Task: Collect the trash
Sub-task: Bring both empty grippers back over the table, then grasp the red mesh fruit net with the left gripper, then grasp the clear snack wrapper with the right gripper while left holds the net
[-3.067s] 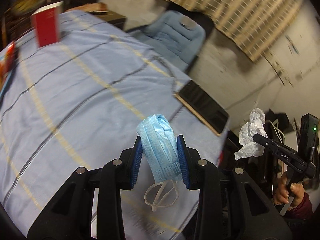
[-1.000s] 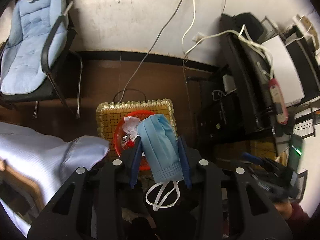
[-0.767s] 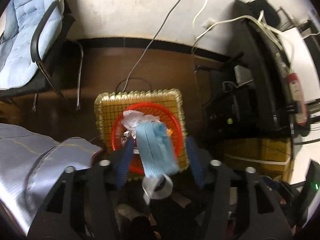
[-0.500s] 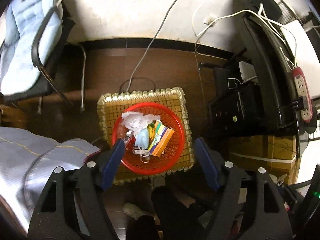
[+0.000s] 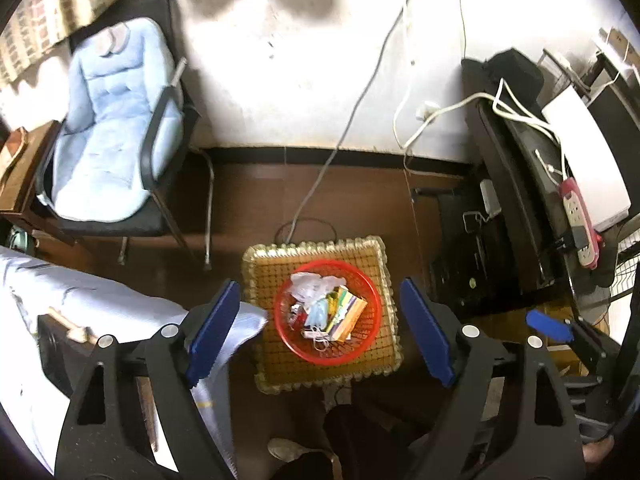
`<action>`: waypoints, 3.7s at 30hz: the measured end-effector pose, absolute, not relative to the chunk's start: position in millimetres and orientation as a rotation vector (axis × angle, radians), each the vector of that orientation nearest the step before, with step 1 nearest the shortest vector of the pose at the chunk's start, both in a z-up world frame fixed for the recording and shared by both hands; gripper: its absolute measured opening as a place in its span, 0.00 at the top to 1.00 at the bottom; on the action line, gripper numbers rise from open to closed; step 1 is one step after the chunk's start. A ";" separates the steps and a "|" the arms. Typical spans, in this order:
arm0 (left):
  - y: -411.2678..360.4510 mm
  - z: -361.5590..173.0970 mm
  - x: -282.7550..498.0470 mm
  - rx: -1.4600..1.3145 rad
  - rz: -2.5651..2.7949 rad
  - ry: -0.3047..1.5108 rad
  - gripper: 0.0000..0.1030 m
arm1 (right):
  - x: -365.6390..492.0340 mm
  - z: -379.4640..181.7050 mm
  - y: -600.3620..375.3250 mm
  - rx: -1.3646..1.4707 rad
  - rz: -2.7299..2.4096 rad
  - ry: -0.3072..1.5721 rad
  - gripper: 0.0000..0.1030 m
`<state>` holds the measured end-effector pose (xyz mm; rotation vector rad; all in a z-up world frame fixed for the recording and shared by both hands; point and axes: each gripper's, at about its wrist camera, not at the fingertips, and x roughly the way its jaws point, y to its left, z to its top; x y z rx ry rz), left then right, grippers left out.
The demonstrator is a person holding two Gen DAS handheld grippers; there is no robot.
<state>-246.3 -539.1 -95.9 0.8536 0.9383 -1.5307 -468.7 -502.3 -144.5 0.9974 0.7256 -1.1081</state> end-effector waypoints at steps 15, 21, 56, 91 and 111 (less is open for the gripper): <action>-427.8 -63.1 -125.1 0.688 -1.274 0.900 0.19 | -342.1 -94.0 -485.9 0.776 -0.855 0.794 0.23; -369.3 -56.8 -69.3 0.573 -1.124 0.937 0.19 | -282.9 -79.3 -465.5 0.680 -0.717 0.843 0.22; 31.3 -95.6 60.5 0.088 -0.253 1.178 0.17 | -15.0 -82.0 -192.2 0.180 0.158 1.140 0.21; 64.5 -114.0 69.0 -0.046 -0.372 1.233 0.67 | -20.7 -112.5 -110.5 0.021 0.434 1.248 0.15; 46.1 -109.9 72.4 0.051 -0.423 1.232 0.67 | -12.2 -127.6 -125.0 0.151 0.340 1.279 0.15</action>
